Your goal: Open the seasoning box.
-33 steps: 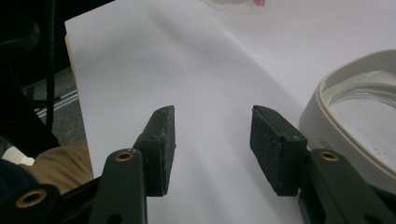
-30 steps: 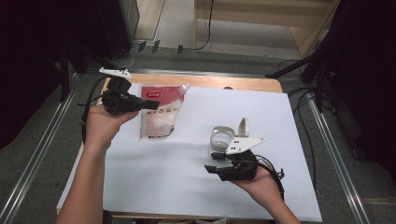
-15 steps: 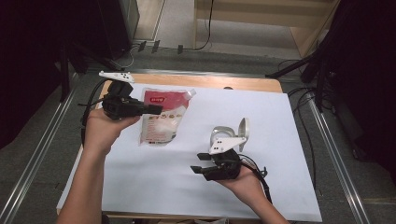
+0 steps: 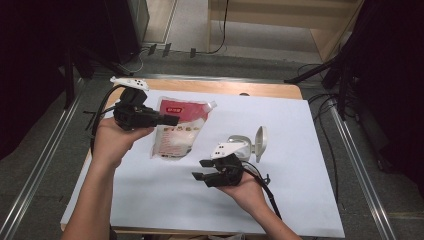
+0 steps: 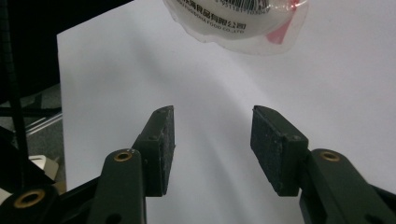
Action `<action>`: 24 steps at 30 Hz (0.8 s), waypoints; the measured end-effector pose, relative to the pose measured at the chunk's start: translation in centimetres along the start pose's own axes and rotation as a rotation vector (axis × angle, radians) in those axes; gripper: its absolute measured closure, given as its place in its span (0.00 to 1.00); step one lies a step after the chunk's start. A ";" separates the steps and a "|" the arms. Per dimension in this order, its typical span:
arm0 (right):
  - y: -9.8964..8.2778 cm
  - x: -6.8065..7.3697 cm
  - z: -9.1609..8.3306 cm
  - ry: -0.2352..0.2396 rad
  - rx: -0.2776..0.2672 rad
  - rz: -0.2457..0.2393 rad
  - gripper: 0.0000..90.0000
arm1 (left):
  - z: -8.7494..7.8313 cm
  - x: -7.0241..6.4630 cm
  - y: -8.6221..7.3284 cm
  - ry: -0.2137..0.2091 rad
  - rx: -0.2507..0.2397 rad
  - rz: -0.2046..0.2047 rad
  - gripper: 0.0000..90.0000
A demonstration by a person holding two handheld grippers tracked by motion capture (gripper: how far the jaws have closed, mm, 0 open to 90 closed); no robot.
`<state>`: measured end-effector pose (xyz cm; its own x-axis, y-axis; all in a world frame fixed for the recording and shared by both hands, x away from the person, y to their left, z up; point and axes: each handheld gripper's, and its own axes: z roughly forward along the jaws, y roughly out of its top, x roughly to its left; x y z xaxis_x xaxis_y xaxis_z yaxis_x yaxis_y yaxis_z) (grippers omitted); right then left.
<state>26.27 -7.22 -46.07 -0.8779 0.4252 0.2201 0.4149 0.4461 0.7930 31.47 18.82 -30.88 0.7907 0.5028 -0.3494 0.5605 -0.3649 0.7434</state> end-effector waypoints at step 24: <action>-0.8 -0.6 4.6 -0.090 -0.027 -0.014 0.54 | 1.8 -1.2 0.4 -0.091 0.040 -0.054 1.00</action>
<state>27.52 -4.20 -49.46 -0.8580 0.4888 0.1582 0.3953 0.4315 0.8109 31.21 16.58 -31.16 0.7774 0.4499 -0.4396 0.6104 -0.3710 0.6998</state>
